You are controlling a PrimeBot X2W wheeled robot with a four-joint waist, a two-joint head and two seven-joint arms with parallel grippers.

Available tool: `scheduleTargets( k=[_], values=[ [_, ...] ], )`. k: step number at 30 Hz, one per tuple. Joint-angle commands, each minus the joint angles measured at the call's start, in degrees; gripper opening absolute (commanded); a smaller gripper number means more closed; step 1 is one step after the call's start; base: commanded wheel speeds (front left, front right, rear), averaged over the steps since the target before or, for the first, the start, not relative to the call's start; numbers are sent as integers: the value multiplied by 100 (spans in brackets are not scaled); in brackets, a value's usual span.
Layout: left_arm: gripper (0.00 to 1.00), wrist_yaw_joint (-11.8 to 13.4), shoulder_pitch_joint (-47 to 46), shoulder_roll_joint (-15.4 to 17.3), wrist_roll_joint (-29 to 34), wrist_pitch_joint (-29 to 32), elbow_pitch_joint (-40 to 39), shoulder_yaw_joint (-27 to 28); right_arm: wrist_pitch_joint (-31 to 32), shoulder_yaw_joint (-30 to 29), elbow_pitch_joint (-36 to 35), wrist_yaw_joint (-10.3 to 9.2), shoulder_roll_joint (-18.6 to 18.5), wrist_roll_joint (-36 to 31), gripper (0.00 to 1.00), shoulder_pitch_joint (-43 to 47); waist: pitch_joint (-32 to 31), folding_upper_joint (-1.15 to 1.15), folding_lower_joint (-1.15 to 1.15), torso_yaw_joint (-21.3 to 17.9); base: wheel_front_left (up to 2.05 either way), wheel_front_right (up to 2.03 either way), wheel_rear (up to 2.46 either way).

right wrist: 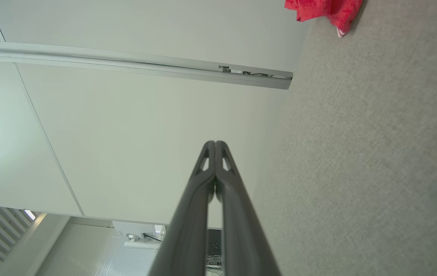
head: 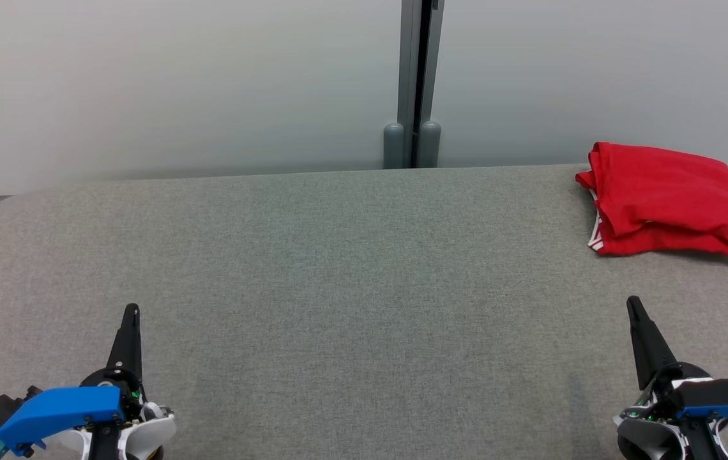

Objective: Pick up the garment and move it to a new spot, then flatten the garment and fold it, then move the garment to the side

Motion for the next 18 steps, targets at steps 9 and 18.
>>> scheduleTargets(
  k=[9,18],
  values=[
    [0,-58,-121,14,-424,121,-19,30,100,-43,24,2,-8,433,0,-107,1,0,0,-2,0,0,0],
    [0,-67,-142,14,-597,166,-15,41,137,-52,34,2,-8,596,0,-133,2,0,0,-3,0,0,0]
  ],
)
